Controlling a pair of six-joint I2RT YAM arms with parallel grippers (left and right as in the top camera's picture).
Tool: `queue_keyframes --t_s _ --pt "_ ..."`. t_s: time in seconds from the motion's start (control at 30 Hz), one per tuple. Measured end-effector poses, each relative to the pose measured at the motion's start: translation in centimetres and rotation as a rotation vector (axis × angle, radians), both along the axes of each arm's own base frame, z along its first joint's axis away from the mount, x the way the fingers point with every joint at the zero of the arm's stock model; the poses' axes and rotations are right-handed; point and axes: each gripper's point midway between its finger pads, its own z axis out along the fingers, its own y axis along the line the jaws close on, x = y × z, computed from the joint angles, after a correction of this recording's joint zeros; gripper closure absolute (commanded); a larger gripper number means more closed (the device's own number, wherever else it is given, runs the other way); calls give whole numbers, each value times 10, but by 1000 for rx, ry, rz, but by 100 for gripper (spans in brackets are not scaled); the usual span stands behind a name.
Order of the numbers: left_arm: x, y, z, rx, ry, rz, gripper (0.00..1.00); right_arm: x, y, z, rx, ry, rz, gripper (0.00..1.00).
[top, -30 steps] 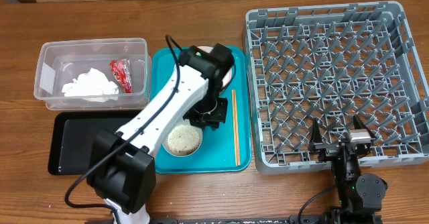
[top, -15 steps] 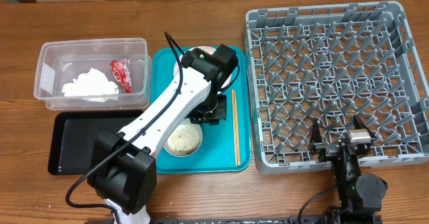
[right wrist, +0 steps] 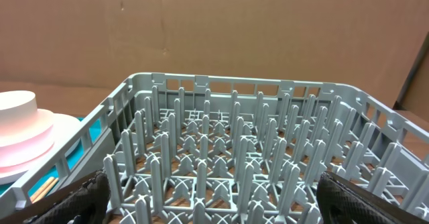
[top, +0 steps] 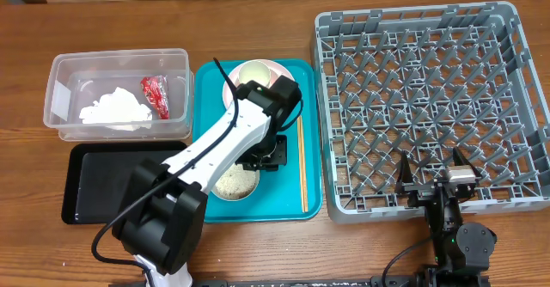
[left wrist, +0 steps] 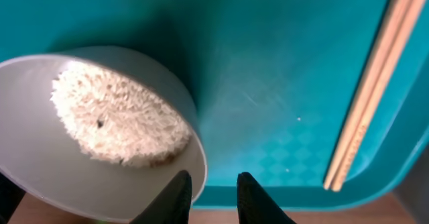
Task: Sort waste into correct bins and load items into the dishwasher
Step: 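Move the left gripper to the rim of the rice bowl, then grip the rice bowl rim with the left gripper and lift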
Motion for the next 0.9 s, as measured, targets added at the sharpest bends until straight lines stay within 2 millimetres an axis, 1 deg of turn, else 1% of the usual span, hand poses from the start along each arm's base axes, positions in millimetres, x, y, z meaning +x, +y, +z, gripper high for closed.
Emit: queue_keyframes --t_s 0.17,0.3,0.37,0.57,0.9 --pt "-4 2 -16 1 0 0 74 0 0 0 1 0 1 0" --pt "-7 5 -23 5 7 0 75 0 0 0 0 0 0 0" --pt "-8 5 -24 6 9 0 75 0 0 0 0 0 0 0" --pt "-12 8 -27 14 20 1 80 0 0 0 1 0 0 0" --pt "-10 7 -28 10 14 3 82 0 0 0 0 0 0 0"
